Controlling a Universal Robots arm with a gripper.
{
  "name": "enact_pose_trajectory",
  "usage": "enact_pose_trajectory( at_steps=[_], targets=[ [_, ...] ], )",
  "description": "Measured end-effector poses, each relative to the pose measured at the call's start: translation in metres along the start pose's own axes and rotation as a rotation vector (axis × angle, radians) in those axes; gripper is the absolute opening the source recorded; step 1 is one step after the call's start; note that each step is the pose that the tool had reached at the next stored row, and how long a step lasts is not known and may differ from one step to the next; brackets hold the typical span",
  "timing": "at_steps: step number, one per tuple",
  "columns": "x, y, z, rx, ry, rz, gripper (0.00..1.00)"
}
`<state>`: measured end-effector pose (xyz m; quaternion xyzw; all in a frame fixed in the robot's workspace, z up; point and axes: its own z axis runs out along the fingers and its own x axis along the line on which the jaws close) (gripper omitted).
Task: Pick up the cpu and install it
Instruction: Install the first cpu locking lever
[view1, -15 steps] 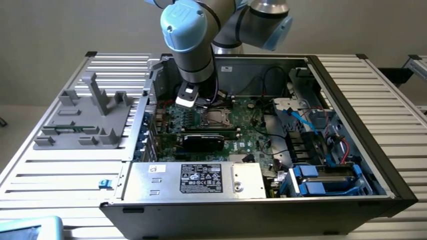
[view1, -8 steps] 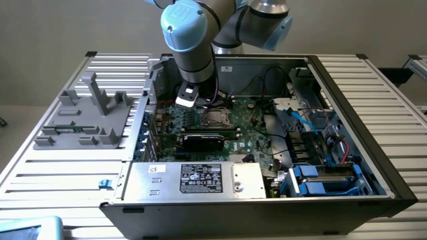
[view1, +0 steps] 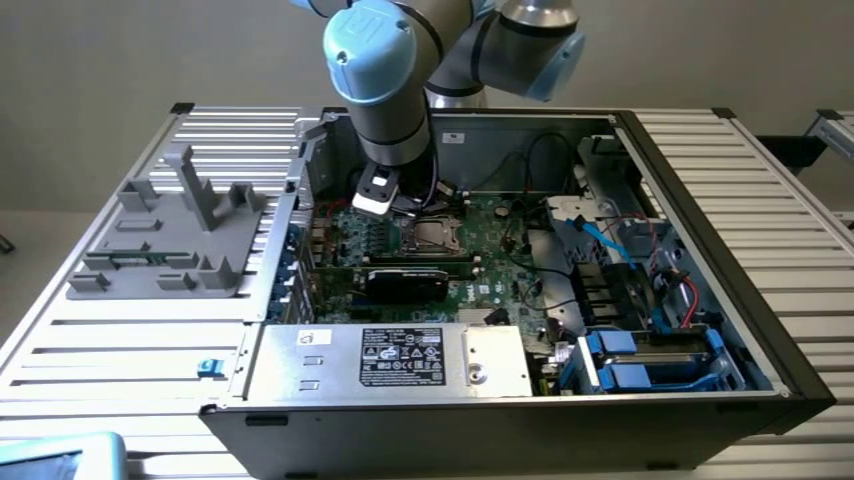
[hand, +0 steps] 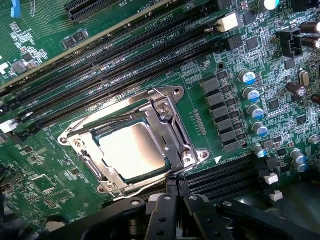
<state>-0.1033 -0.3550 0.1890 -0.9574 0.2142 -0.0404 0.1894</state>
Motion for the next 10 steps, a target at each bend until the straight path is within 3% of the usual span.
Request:
enact_pose_trajectory(
  at_steps=[6, 10],
  targets=[
    [0.0026, -0.0009, 0.0004, -0.0018, 0.0076, 0.007, 0.12],
    [0.0034, -0.0012, 0.0005, -0.0023, 0.0094, 0.011, 0.12]
  ],
)
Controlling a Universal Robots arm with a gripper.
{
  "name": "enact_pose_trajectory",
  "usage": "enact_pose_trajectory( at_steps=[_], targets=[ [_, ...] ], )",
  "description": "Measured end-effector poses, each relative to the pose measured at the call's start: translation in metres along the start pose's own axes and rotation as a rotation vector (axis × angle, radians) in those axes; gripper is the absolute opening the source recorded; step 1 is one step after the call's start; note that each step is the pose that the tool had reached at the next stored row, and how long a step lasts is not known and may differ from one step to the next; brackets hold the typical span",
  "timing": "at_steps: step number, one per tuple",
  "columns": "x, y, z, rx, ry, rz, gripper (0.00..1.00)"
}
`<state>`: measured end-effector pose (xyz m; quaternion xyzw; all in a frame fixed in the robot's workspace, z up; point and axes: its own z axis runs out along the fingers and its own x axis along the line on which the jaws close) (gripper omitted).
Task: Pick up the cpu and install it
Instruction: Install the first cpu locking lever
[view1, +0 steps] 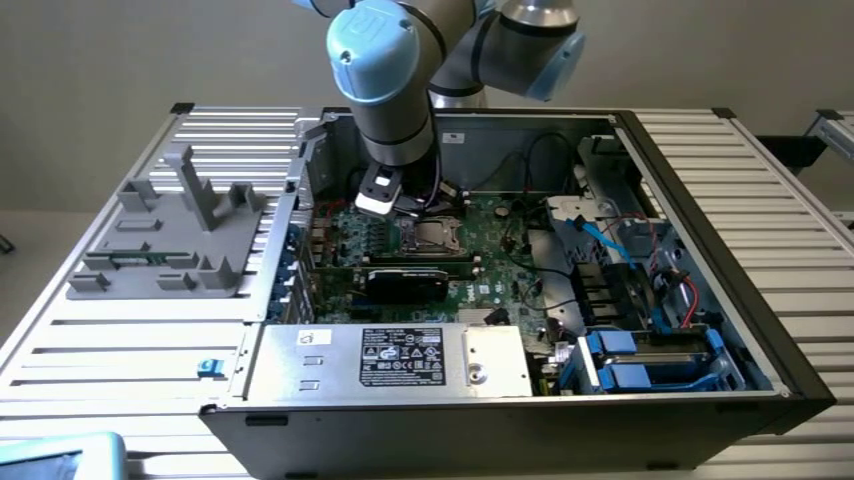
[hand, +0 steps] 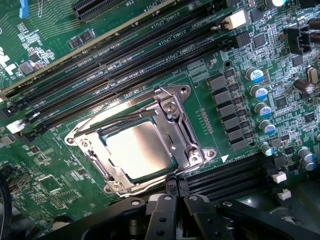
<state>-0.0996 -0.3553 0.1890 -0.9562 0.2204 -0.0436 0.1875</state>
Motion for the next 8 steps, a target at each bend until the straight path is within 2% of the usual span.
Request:
enact_pose_trajectory(
  at_steps=[8],
  targets=[
    [0.0030, -0.0014, 0.0006, -0.0001, 0.0035, 0.008, 0.12]
  ],
)
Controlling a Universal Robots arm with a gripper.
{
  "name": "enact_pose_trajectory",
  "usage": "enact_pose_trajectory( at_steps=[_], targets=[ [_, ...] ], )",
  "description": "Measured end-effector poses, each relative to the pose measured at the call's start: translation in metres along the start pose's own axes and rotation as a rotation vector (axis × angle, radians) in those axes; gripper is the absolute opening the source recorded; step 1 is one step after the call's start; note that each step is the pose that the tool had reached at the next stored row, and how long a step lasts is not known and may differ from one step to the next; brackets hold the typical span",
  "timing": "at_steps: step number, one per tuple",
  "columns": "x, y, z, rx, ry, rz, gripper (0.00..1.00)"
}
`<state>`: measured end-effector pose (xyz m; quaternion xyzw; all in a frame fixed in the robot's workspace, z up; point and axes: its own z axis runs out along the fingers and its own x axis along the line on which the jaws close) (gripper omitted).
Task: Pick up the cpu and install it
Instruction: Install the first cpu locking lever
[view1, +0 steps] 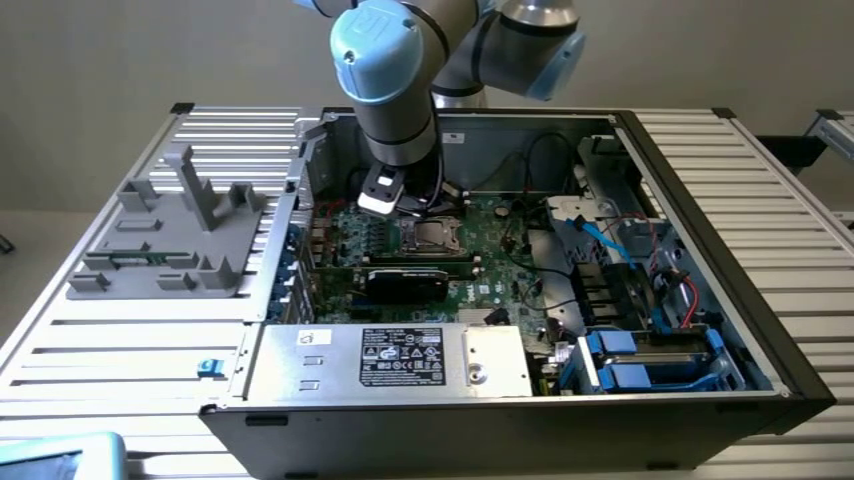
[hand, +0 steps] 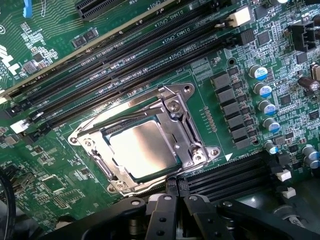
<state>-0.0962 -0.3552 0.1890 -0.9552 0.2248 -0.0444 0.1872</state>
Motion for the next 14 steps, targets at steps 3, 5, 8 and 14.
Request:
enact_pose_trajectory(
  at_steps=[3, 5, 8, 14],
  targets=[
    [0.0017, -0.0008, 0.0003, 0.0001, 0.0015, 0.004, 0.12],
    [0.0028, -0.0013, 0.0005, 0.0001, 0.0026, 0.006, 0.12],
    [0.0041, -0.0020, 0.0008, 0.0000, 0.0040, 0.010, 0.12],
    [0.0068, -0.0036, 0.0015, 0.0000, 0.0068, 0.016, 0.12]
  ],
)
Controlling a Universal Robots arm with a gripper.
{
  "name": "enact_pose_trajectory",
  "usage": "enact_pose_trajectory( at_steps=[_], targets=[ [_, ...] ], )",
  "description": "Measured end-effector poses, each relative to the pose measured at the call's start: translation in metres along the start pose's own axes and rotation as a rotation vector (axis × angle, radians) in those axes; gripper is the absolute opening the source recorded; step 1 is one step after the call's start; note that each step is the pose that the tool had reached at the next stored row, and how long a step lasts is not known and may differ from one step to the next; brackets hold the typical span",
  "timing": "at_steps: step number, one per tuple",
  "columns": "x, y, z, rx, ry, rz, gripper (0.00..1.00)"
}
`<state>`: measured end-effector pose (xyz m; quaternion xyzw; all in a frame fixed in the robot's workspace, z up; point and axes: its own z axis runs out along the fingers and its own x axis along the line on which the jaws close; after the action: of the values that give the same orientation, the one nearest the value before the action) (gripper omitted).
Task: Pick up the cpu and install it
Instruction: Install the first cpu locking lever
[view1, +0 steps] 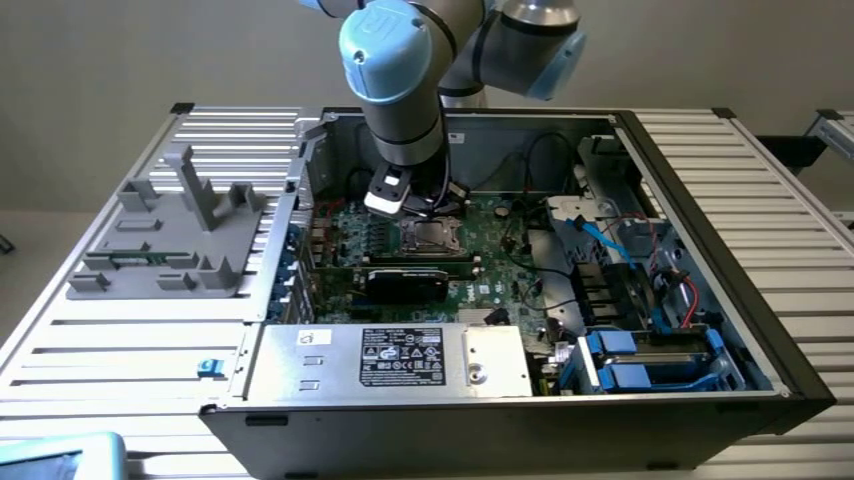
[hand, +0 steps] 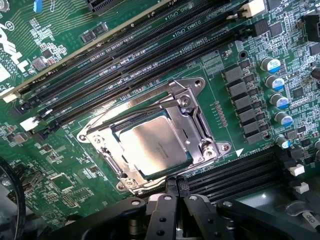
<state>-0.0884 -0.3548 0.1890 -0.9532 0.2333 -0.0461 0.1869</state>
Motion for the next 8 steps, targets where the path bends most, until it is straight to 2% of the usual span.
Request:
enact_pose_trajectory(
  at_steps=[8],
  targets=[
    [0.0023, -0.0024, 0.0010, 0.0001, 0.0040, 0.010, 0.12]
  ],
)
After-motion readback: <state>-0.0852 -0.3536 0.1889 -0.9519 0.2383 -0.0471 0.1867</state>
